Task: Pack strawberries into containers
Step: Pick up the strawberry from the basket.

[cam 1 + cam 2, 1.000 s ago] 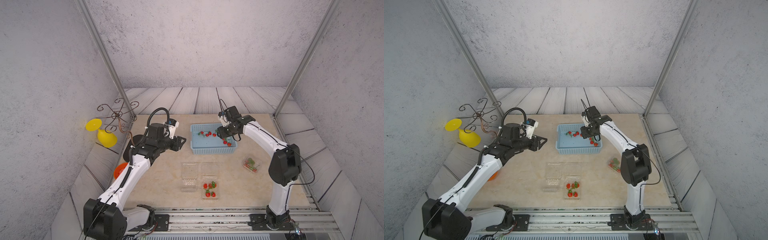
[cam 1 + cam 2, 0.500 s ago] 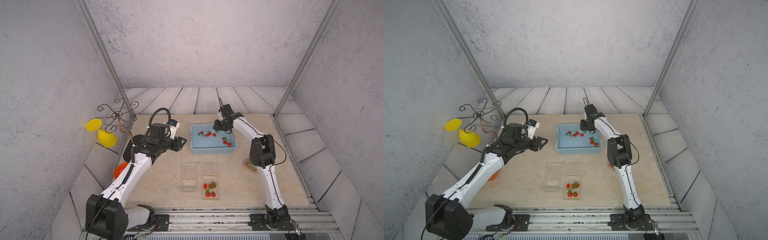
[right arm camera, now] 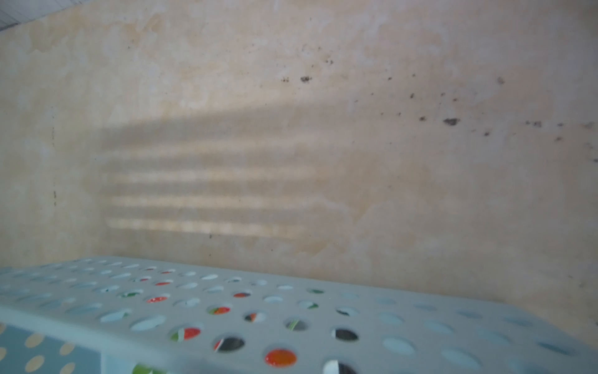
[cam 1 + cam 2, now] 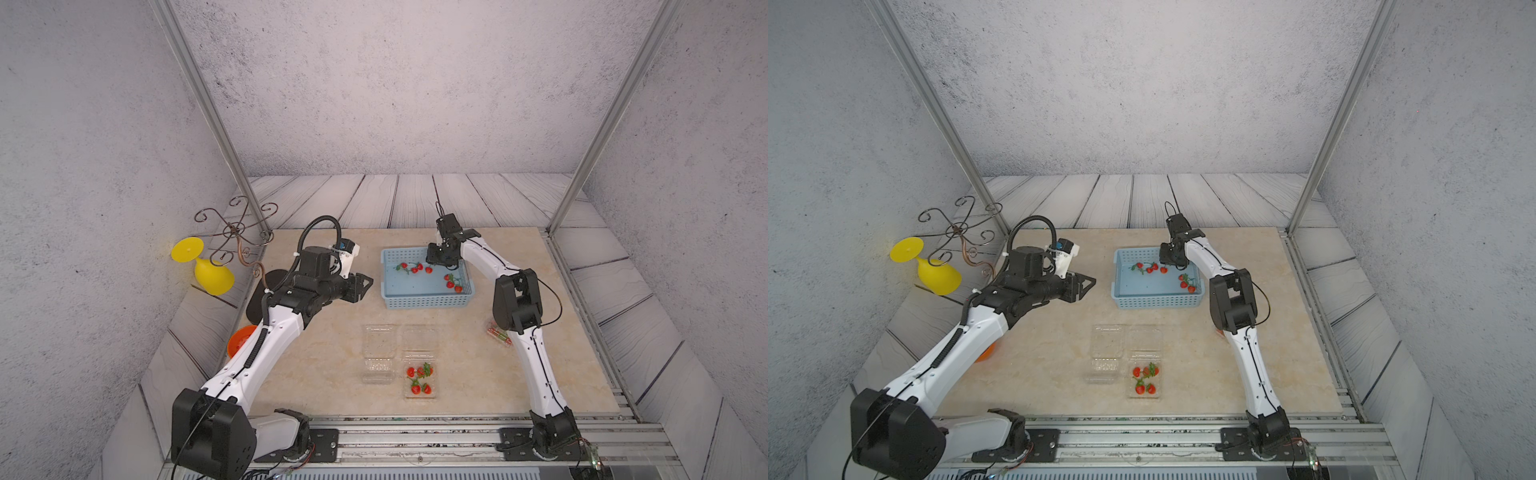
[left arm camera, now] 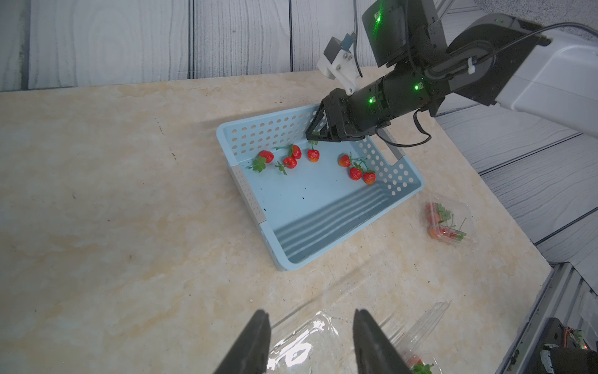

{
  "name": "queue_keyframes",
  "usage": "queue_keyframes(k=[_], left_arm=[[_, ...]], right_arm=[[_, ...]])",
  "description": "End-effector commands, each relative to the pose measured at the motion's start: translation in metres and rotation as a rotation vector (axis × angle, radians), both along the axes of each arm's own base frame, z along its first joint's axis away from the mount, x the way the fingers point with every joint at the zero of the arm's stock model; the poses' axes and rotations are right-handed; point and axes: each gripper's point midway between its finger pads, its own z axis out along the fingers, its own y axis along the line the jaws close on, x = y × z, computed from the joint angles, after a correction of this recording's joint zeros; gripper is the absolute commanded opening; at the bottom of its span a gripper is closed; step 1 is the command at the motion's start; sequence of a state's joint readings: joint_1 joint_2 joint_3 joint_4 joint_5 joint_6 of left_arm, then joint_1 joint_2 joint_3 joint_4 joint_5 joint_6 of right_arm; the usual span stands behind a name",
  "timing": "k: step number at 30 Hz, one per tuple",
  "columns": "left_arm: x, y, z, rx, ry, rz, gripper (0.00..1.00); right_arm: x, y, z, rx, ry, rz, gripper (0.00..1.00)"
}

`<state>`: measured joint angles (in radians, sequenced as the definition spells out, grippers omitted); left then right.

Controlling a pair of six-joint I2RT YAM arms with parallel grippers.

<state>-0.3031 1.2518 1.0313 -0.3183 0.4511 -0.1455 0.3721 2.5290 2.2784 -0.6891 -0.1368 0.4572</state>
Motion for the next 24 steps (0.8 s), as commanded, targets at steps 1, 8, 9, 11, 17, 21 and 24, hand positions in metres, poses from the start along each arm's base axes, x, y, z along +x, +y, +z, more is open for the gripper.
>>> queue_keyframes(k=[1, 8, 9, 11, 17, 21, 24], left_arm=[[-0.001, 0.003, -0.003, 0.013, 0.002, 0.0, 0.46], [-0.001, 0.004, -0.002, 0.012, -0.002, 0.0, 0.46], [-0.001, 0.004, -0.002, 0.011, -0.002, 0.001, 0.46], [-0.001, 0.004, -0.001, 0.011, -0.003, 0.0, 0.46], [-0.002, 0.004, 0.0, 0.012, -0.005, 0.002, 0.46], [-0.002, 0.005, 0.001, 0.012, -0.008, 0.002, 0.46], [-0.002, 0.005, 0.0, 0.012, -0.007, 0.003, 0.46]], right_arm=[[0.003, -0.006, -0.027, -0.022, 0.042, -0.04, 0.43], [0.003, -0.007, -0.035, -0.019, 0.053, -0.06, 0.4], [0.003, -0.006, -0.036, -0.019, 0.054, -0.059, 0.39], [0.003, -0.006, -0.038, -0.017, 0.058, -0.058, 0.37], [0.002, -0.007, -0.041, -0.02, 0.064, -0.057, 0.22], [0.001, -0.007, -0.038, -0.02, 0.062, -0.056, 0.15], [0.0, -0.007, -0.028, -0.014, 0.051, -0.052, 0.1]])
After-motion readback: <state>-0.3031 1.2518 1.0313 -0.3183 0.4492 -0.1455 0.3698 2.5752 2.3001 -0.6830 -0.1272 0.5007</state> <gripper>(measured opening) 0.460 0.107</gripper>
